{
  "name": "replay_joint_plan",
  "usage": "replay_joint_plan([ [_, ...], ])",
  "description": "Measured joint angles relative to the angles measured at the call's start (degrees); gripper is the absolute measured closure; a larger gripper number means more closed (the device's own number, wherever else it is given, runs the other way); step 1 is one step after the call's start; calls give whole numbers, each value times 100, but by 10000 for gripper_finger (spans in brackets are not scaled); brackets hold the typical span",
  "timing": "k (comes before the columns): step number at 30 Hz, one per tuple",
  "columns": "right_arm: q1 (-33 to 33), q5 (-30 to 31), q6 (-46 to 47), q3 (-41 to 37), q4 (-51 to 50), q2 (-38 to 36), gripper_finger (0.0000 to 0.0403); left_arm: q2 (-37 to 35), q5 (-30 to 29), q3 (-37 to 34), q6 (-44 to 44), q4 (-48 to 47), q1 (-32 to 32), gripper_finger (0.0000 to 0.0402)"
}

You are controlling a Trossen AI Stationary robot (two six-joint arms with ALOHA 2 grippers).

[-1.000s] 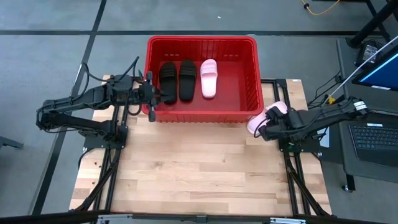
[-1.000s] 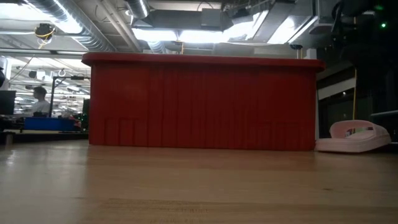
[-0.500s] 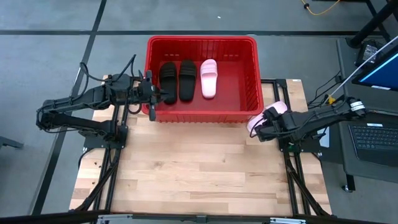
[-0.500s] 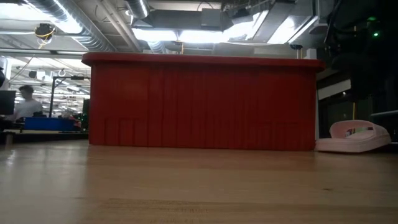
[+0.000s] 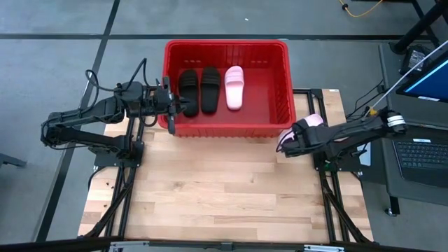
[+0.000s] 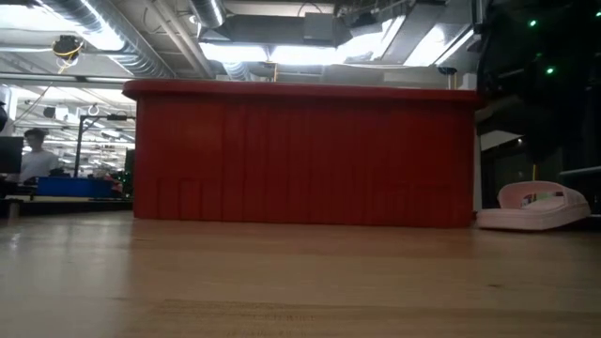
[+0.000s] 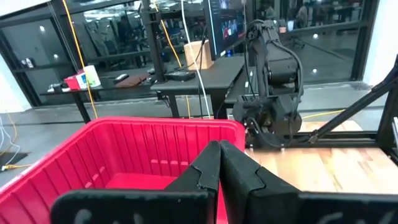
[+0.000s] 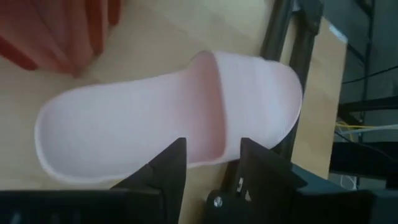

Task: Pick and place slides into bin
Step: Put the pink slide into the red bin

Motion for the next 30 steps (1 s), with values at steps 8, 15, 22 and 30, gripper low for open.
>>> replay_joint_plan([
  [8,-76,204,-19,-1,159,290,251,0,0,0,7,2,2,396],
  [15,-67,-54,-76,-22,198,310,251,2,0,0,17,-6,1,396],
  [22,-65,-534,-176,-20,333,303,251,2,0,0,20,-51,2,396],
  [30,-52,-638,-486,-17,891,303,251,2,0,0,22,-111,1,396],
])
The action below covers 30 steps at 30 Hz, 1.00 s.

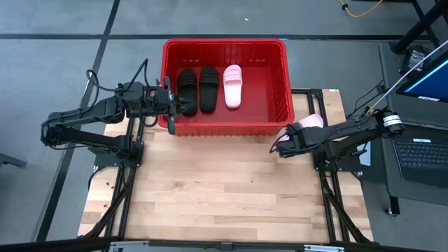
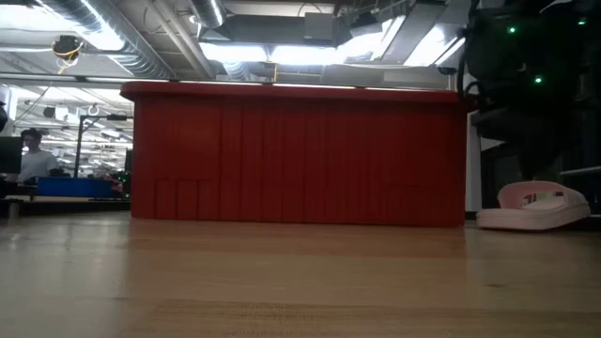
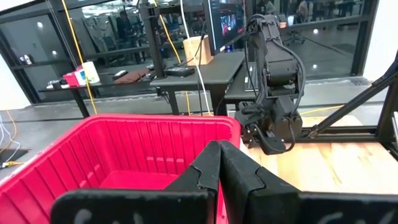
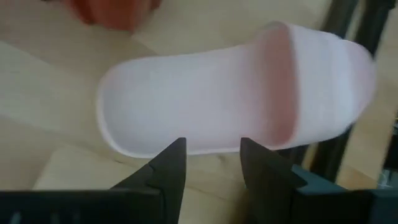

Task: Pick and place slides into bin
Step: Put the pink slide into the red bin

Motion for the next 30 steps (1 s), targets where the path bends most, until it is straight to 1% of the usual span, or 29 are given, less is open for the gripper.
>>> replay_joint_plan([
  [8,220,-432,-468,0,839,-2,251,0,0,0,0,-57,0,396],
  [12,361,-431,-652,0,1426,-2,251,0,0,0,25,-57,-2,396],
  [18,380,-425,-605,4,1485,121,251,0,0,0,249,-55,-2,396],
  [25,383,-424,-1018,4,1751,617,251,0,0,0,245,-53,1,396],
  [30,383,-394,-1025,4,1760,956,251,-2,0,0,210,-49,-2,396],
])
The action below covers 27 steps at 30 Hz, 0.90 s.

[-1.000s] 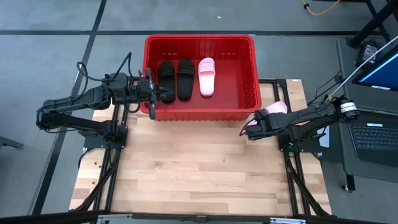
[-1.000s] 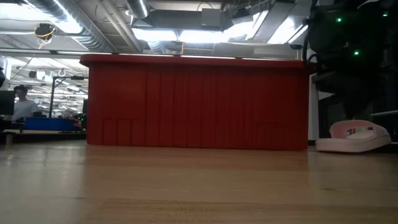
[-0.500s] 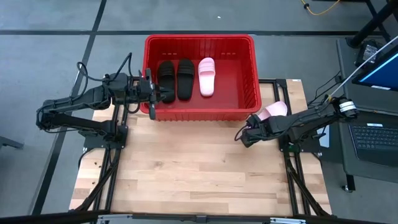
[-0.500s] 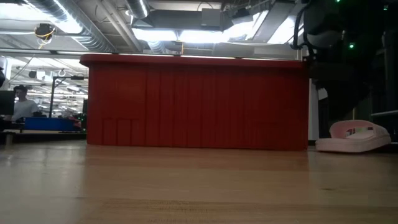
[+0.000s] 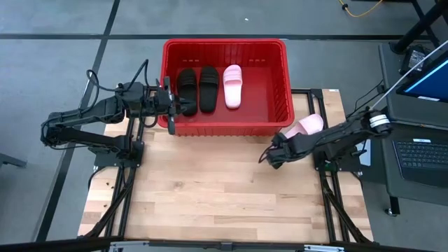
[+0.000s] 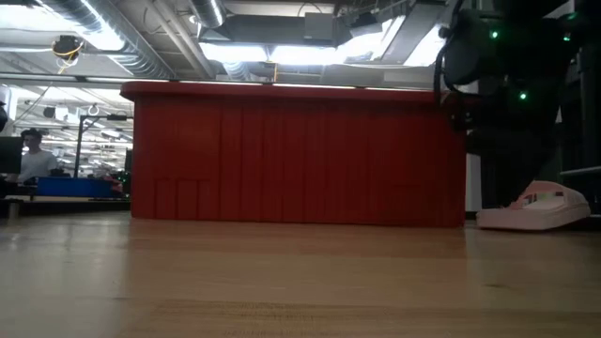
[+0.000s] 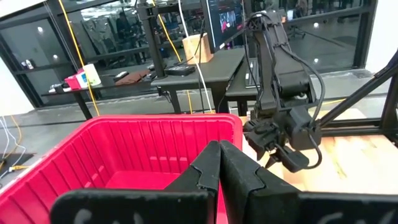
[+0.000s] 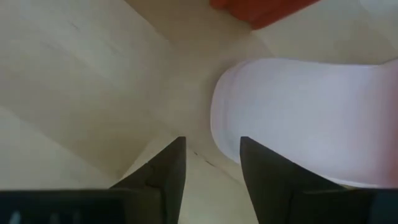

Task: Pick and place slides into bin
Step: Put the pink slide into the red bin

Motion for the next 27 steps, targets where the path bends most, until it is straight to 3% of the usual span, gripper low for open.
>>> replay_joint_plan([
  [27,8,418,153,17,232,1147,251,2,0,0,-13,68,0,396],
])
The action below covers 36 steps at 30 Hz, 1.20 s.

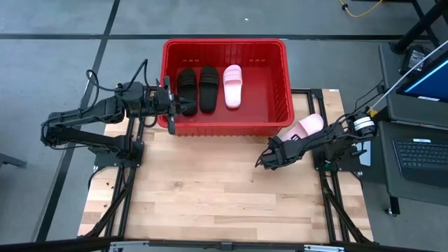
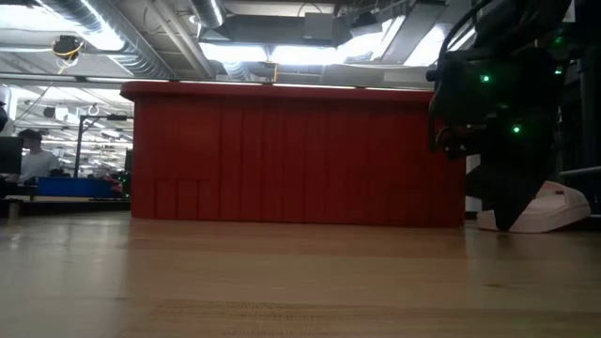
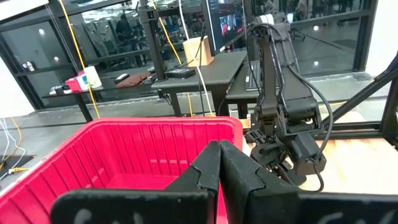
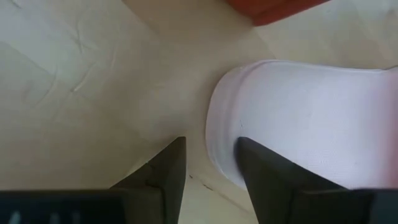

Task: Pick and place slides into bin
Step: Put the pink slide into the red bin

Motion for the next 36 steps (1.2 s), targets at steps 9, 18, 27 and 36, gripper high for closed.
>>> replay_joint_plan([
  [9,-2,101,16,-10,-3,11,266,0,0,0,0,-7,0,396],
  [18,-9,4,-15,-13,-74,6,385,0,0,0,0,-26,1,396],
  [27,-23,-372,-74,148,-187,-20,390,0,0,0,0,-51,2,396],
  [36,211,-1304,-288,900,-349,-343,391,-2,42,-1,0,-160,1,396],
])
